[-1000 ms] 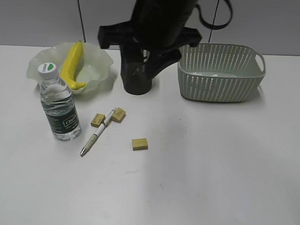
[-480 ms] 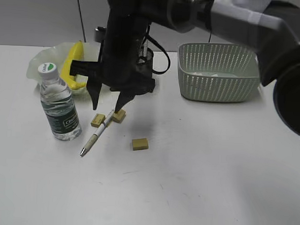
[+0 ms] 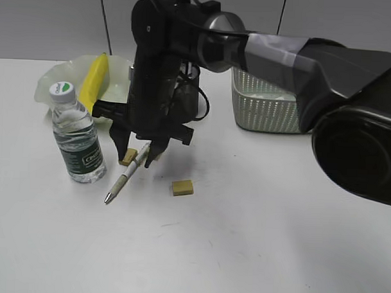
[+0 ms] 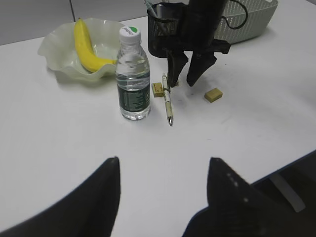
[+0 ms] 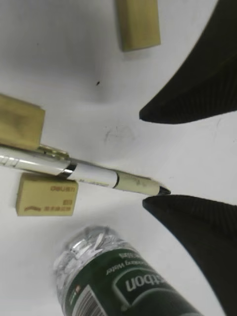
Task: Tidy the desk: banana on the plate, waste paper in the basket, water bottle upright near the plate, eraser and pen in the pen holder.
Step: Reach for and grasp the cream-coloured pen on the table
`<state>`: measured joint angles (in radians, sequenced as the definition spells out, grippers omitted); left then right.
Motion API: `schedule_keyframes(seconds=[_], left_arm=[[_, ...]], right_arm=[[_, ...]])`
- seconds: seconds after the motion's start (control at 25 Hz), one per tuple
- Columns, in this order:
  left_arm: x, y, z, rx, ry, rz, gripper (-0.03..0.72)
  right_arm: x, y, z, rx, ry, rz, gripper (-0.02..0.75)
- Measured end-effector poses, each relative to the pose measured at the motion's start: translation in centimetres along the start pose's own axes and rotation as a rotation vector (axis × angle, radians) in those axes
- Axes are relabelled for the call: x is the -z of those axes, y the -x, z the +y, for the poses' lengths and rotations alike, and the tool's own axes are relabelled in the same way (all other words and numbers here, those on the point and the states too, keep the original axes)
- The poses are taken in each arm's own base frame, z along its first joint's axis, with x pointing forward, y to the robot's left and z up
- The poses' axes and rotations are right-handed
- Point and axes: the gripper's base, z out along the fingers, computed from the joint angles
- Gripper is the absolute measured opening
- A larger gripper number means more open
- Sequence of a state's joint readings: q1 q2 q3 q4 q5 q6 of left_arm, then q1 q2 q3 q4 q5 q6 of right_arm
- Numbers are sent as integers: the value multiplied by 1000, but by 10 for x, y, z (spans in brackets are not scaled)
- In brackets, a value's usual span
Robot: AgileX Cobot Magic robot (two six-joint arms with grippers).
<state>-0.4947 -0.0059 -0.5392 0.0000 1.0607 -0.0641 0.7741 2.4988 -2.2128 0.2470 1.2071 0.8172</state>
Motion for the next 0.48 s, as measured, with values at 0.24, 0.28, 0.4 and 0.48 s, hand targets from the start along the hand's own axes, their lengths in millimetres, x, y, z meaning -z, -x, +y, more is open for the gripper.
schedule_keyframes(seconds=[0.24,0.28,0.4,0.48], left_arm=[[0,0,0,0,0,0,420],[0,0,0,0,0,0,420],[0,0,0,0,0,0,420],[0,0,0,0,0,0,420]], right_arm=[[-6,5,5,-36,21,-6,381],[-8,5,5,-42,22,-3,381],[-17,6,4,-54,18,9,381],[-23,6,3,-60,10,16,381]])
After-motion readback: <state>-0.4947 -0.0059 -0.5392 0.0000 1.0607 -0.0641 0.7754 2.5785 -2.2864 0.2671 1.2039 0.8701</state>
